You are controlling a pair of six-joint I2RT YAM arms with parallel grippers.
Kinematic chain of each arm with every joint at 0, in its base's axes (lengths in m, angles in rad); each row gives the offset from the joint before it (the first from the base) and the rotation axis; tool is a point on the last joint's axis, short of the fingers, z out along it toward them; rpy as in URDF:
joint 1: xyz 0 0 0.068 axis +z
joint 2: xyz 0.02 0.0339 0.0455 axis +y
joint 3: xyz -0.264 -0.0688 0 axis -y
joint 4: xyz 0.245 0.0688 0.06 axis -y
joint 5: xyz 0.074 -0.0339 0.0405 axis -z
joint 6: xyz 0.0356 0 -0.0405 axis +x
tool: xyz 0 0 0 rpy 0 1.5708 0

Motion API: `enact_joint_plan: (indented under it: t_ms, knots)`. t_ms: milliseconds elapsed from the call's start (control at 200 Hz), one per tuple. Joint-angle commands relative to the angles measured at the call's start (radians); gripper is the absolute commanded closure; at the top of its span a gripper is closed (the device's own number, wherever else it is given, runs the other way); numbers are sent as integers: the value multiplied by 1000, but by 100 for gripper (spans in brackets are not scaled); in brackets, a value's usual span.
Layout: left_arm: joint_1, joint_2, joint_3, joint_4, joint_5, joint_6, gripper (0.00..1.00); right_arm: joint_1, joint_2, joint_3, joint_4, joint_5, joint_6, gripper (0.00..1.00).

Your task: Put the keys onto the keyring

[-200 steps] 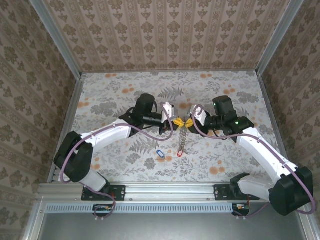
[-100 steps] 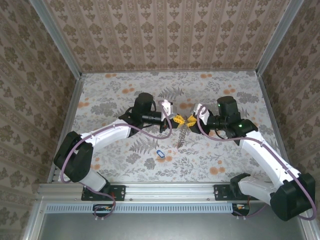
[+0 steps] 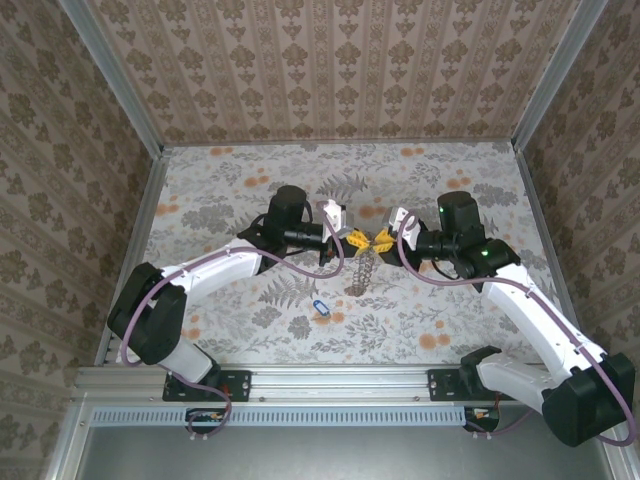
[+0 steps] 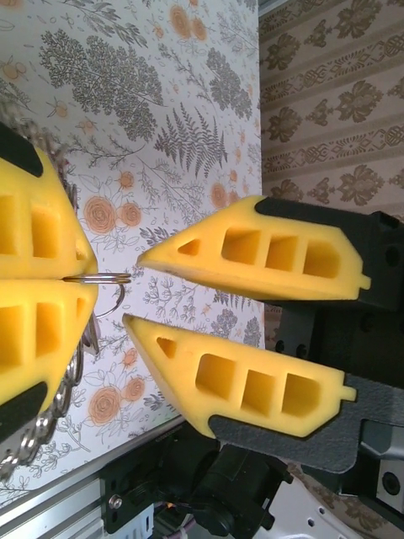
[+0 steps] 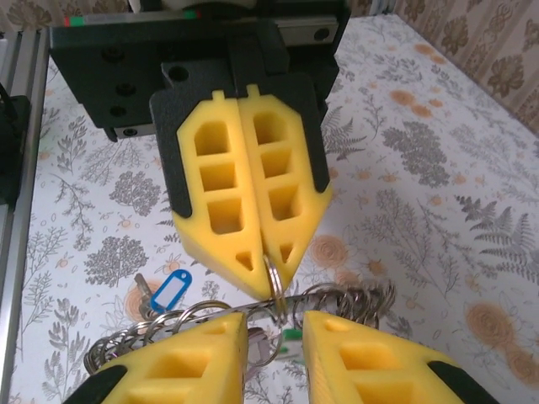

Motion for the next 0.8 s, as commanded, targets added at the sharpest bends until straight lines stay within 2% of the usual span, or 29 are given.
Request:
enact_joint_plan:
  t_ms: [0, 290, 435, 485, 545, 580, 650, 795]
  knots:
    - [-2, -22, 25, 22, 53, 6, 100, -4, 22, 33, 29, -34, -18, 75]
    - [-5, -26, 22, 30, 56, 0, 100, -4, 69, 48, 16, -43, -43, 76]
    - [-4, -26, 22, 31, 57, 1, 100, -4, 79, 55, 4, -63, -39, 87]
    - [-4, -26, 21, 27, 56, 2, 100, -5, 83, 61, -13, -61, -44, 94]
    - [-4, -27, 24, 12, 45, 10, 99, -3, 87, 74, -37, -54, -47, 96]
    - [-4, -27, 30, -9, 35, 21, 94, -3, 88, 87, -59, -50, -49, 100]
    - [-7, -24, 49, -96, 1, 74, 85, 1, 88, 111, -102, -36, -62, 100]
    - [-37, -3, 107, -316, -122, 220, 83, 32, 86, 164, -211, 39, -112, 100]
